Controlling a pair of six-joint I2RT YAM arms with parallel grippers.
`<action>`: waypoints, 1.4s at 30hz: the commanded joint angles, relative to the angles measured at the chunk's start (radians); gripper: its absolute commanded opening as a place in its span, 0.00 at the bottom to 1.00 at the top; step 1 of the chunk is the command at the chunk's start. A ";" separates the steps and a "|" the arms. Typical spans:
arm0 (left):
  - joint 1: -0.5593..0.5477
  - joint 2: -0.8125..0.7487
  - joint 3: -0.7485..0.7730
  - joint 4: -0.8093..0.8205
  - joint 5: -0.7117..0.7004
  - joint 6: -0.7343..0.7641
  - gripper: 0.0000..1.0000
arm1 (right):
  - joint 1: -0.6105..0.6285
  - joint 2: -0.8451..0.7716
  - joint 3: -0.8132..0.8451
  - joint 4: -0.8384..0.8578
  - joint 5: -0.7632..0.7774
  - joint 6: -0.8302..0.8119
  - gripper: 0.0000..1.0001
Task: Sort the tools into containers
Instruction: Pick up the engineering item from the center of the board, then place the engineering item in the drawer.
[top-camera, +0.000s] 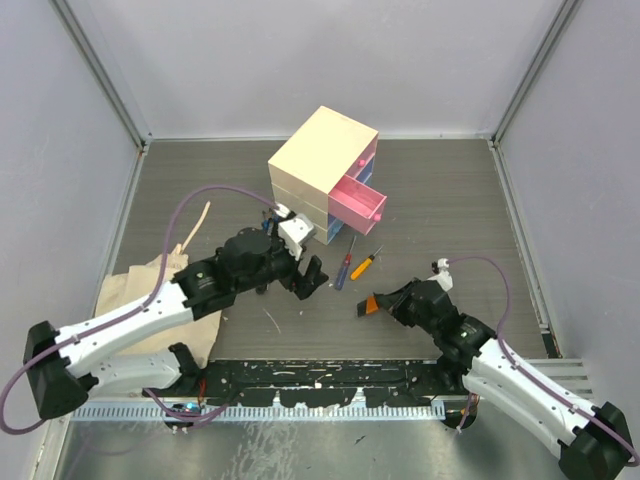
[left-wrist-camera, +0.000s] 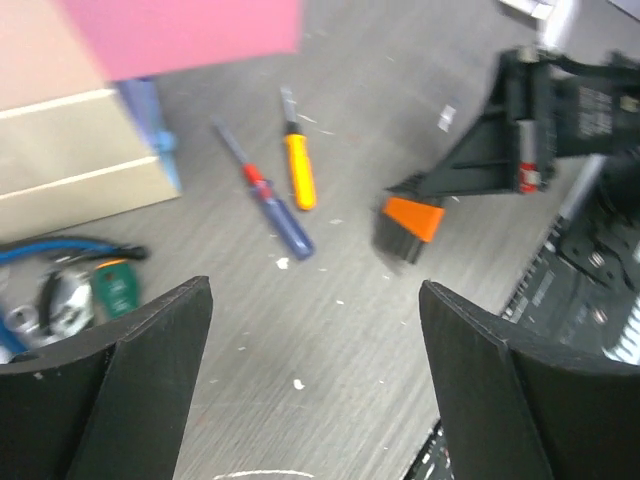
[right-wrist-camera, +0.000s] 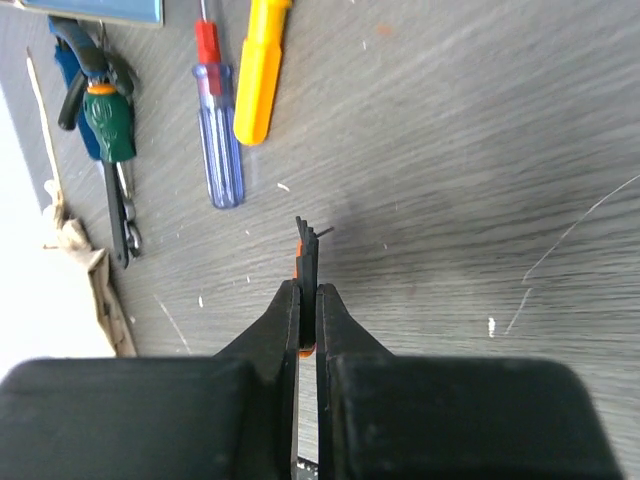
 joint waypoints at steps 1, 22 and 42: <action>0.005 -0.076 0.099 -0.127 -0.364 -0.027 0.91 | 0.002 -0.012 0.187 -0.144 0.200 -0.125 0.00; 0.590 0.304 0.633 -0.251 -0.167 -0.151 1.00 | 0.003 0.164 0.713 0.131 0.508 -0.698 0.00; 0.708 0.587 0.719 -0.069 0.370 -0.333 0.80 | 0.001 0.502 0.826 0.383 0.335 -0.694 0.01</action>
